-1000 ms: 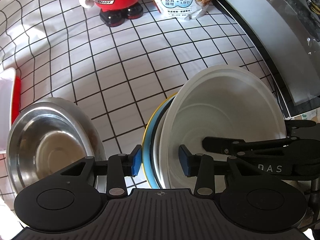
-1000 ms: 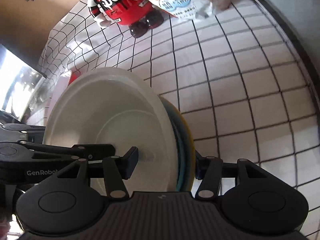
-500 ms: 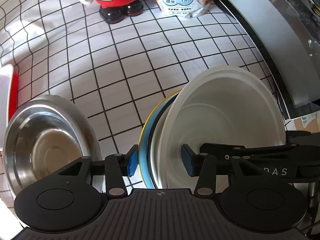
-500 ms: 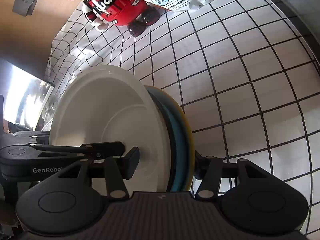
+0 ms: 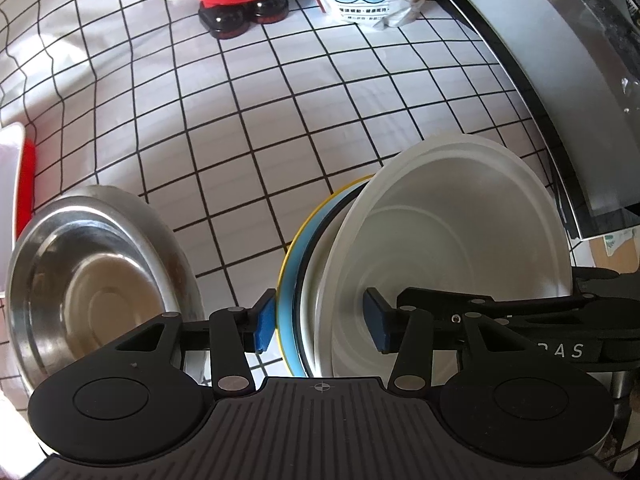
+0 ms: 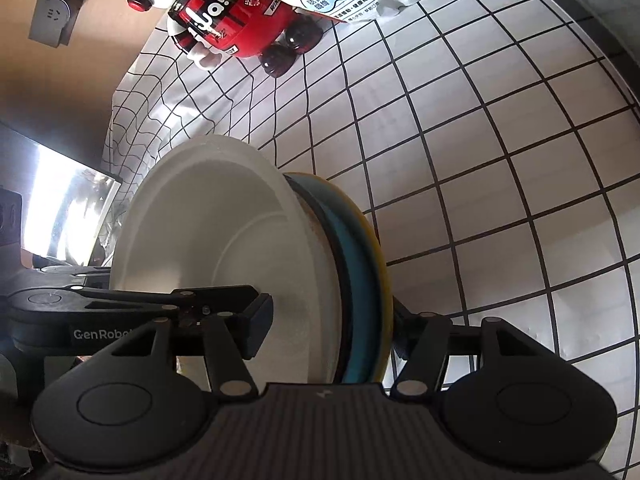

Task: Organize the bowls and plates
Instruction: 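Carry the bowl stack on edge into the steel bowl with both grippers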

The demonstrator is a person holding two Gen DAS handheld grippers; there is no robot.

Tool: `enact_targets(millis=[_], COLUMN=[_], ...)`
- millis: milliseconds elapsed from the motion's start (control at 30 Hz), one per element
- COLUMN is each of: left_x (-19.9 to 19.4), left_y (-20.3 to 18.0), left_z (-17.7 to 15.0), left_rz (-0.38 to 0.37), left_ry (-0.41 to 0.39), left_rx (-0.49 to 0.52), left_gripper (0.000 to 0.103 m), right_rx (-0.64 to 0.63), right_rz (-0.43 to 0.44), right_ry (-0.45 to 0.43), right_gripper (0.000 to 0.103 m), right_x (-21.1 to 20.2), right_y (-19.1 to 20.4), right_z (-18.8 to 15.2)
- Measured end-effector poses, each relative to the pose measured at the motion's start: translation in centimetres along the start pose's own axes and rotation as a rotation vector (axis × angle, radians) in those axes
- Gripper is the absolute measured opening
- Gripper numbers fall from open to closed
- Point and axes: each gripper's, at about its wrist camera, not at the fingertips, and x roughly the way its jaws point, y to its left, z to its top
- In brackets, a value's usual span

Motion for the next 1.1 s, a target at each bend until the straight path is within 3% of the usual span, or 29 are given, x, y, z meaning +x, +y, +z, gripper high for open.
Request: enact_targets(millis=[433,767,1100], left_x=[-0.1,-1.1,-6.0], left_y=[-0.1,-0.1,1.3], left_z=[-0.4,-0.9,-1.2], left_rz=[0.016,0.013,-0.007], left_ry=[0.017,0.020,-0.039], left_rx=[-0.019,-0.032,-0.059], left_gripper=[0.050,0.050,0.050], right_rx=[0.083,0.069,-0.031], right_rz=[0.015,0.012,-0.012], right_ry=[0.028,0.052,0.032], right_gripper=[0.060,0.060,0.060], right_x=[0.1,-0.3,-2.6], right_y=[-0.4,0.2,5.5], right_z=[-0.5,-0.4,1.0])
